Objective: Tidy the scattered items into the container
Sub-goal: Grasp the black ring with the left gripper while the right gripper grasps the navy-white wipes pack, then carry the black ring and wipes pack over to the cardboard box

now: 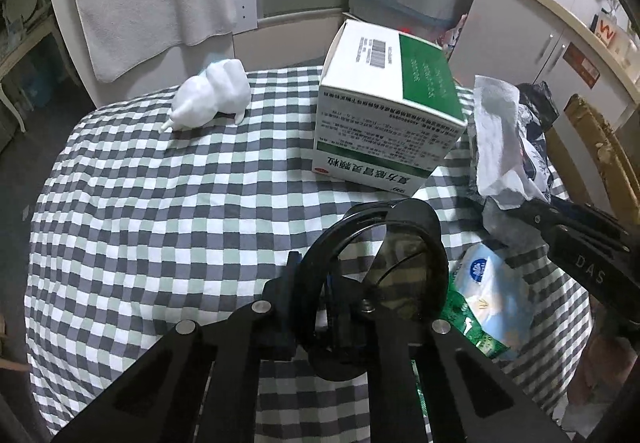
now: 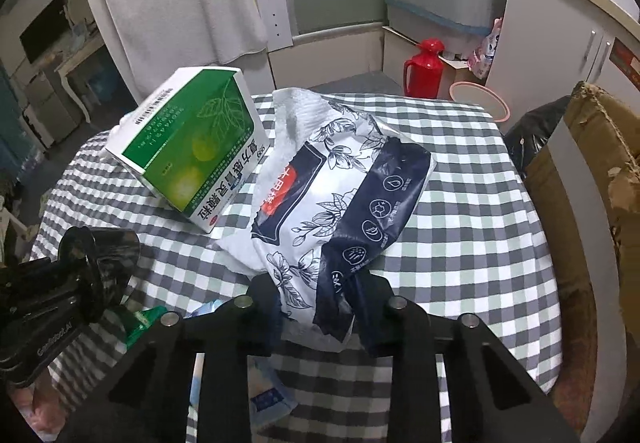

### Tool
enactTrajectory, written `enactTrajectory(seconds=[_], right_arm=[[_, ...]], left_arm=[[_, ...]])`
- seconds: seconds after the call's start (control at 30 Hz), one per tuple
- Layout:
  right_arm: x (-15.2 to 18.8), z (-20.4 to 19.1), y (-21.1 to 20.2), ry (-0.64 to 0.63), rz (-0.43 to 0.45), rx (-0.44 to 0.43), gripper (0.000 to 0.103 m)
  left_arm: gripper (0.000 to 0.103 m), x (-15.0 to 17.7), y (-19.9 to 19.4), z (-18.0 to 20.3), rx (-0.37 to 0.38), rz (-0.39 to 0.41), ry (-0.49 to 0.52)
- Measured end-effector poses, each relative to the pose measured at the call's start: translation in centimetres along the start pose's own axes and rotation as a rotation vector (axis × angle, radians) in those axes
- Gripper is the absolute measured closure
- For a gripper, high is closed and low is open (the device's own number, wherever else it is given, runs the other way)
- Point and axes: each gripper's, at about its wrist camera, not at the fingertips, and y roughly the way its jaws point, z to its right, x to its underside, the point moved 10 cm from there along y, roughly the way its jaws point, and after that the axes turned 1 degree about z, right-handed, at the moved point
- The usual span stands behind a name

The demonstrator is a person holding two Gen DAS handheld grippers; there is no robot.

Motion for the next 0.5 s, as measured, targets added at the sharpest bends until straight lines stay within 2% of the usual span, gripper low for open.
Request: enactTrajectory(seconds=[0.2,0.5], right_arm=[[-0.4,0.0,-2.0,0.003,0.036,-0.002,0.076],[-1.3,-0.1,-6.3,-0.001,0.105,-0.008,0.076]], left_arm=[[0.093,-0.9,-2.4,-0.2,-0.009,0.042,-0.006],[0.093,-2.9,-8.3,-0.8,-0.028,0.148,-0.038]])
